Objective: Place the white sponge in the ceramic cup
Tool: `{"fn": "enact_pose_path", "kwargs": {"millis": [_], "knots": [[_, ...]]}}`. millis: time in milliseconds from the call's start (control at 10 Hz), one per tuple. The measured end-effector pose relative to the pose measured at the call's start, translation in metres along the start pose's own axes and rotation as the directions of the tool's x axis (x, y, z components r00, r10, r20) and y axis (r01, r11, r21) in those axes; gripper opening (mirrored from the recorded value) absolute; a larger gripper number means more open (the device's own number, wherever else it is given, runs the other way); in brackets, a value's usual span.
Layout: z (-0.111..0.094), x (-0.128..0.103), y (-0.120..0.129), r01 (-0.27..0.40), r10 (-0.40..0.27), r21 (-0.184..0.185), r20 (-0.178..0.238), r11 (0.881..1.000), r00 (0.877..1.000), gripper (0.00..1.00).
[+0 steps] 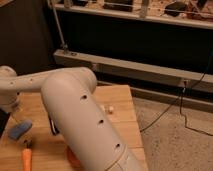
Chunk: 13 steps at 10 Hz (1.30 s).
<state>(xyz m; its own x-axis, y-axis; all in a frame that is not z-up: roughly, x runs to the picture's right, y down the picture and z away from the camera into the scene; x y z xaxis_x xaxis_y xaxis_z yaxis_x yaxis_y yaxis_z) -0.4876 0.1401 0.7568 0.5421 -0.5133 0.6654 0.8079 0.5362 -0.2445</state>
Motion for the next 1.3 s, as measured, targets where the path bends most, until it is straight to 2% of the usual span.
{"fn": "enact_pose_path", "kwargs": {"millis": [600, 1300], "knots": [[0.054, -0.021, 0.018, 0.018, -0.017, -0.100, 0.012, 0.995, 1.000, 0.65], [0.085, -0.017, 0.009, -0.001, -0.003, -0.135, -0.029, 0.991, 1.000, 0.65]]}}
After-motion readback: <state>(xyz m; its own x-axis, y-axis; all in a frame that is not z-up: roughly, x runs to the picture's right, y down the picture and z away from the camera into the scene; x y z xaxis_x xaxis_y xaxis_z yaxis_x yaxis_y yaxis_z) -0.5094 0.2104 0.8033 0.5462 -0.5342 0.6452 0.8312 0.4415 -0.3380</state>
